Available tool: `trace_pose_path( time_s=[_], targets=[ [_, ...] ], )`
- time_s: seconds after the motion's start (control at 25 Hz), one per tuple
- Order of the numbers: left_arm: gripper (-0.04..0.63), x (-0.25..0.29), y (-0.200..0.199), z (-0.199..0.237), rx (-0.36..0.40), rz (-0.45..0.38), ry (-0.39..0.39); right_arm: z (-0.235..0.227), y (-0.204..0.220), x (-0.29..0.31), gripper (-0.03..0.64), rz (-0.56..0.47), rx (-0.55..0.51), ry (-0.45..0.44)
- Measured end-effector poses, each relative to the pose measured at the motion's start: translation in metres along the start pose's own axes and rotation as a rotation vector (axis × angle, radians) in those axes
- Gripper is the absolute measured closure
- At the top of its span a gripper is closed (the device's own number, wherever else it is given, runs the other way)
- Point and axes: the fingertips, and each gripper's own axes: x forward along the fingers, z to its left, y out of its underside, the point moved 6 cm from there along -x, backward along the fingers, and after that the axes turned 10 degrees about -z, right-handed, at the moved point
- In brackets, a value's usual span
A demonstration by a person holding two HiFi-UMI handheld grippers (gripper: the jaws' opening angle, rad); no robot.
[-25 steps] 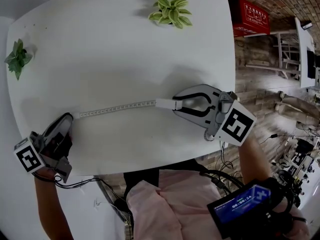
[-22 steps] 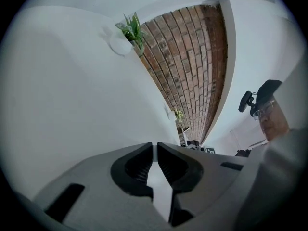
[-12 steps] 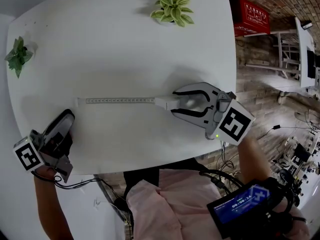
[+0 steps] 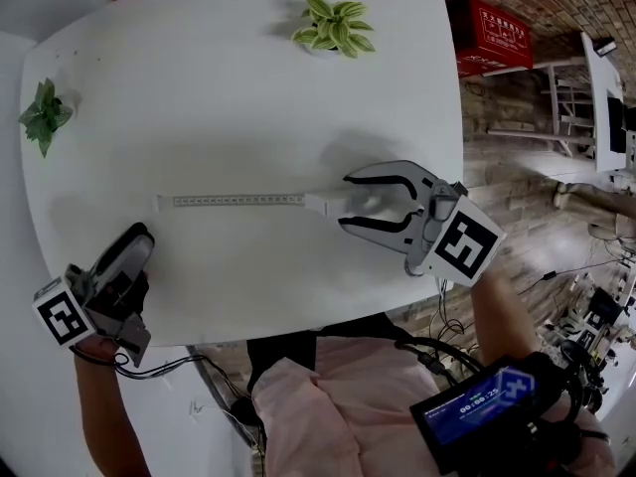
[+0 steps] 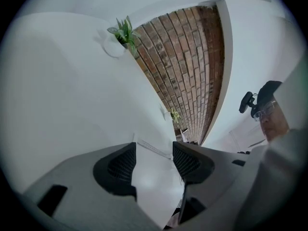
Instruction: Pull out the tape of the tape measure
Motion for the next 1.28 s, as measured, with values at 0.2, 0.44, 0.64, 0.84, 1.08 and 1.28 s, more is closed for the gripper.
trace_pose_path(
  time_s=[0.2, 0.44, 0.64, 0.84, 1.08, 1.28],
  targets=[
    [0.351, -0.009, -0.006, -0.021, 0.034, -0.055, 0.009, 0.000, -0.012, -0.005, 0.400, -0.036, -0.018, 0.017],
    [0.356, -0.023, -0.010, -0.075, 0.165, -0.111, 0.061, 0.007, -0.046, -0.021, 0.410, -0.118, -0.041, 0.053],
    [0.392, -0.038, -0.014, -0.122, 0.271, -0.240, 0.084, 0.015, -0.082, -0.036, 0.436, -0.210, -0.103, 0.094],
    [0.461, -0.056, -0.025, -0.179, 0.352, -0.442, 0.089, 0.018, -0.131, -0.061, 0.466, -0.312, -0.112, 0.184],
    [0.563, -0.084, -0.041, -0.252, 0.610, -0.720, 0.017, 0.026, -0.195, -0.081, 0.505, -0.441, -0.149, 0.271],
    [0.591, -0.104, -0.039, -0.298, 0.836, -0.902, -0.098, 0.037, -0.233, -0.091, 0.566, -0.535, -0.164, 0.336]
  ],
)
